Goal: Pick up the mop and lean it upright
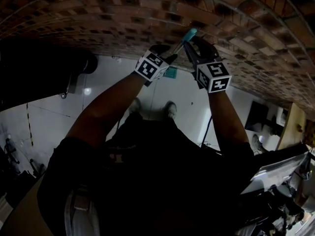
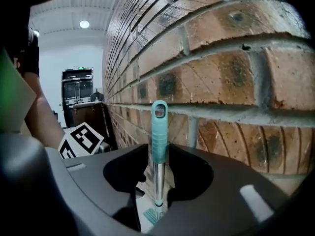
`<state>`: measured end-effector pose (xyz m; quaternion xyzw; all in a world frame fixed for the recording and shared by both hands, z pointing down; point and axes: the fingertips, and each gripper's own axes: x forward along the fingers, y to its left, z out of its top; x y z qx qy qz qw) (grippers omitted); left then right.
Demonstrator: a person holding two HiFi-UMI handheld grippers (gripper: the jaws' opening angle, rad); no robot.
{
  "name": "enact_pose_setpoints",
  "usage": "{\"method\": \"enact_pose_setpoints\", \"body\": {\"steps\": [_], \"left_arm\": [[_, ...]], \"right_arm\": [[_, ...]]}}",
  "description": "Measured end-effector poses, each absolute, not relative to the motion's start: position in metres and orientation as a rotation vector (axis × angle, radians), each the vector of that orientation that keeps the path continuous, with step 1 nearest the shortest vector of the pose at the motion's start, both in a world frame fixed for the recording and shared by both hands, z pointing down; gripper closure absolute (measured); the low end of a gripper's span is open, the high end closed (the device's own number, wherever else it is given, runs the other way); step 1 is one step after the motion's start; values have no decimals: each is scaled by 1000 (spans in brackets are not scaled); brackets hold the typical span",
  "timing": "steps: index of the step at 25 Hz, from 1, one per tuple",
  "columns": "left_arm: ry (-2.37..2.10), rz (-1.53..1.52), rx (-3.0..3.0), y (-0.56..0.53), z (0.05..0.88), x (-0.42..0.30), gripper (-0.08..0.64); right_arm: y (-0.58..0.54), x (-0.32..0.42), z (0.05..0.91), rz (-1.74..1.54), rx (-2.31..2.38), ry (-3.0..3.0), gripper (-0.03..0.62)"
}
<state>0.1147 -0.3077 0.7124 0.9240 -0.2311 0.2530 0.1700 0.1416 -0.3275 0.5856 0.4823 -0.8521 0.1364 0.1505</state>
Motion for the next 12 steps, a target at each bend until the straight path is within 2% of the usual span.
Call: {"method": "enact_pose_setpoints", "body": {"steps": [12], "left_arm": [[-657, 824, 2623, -318, 753, 133, 407]], "right_arm": [[-333, 138, 601, 405, 1389, -2421, 442]]}}
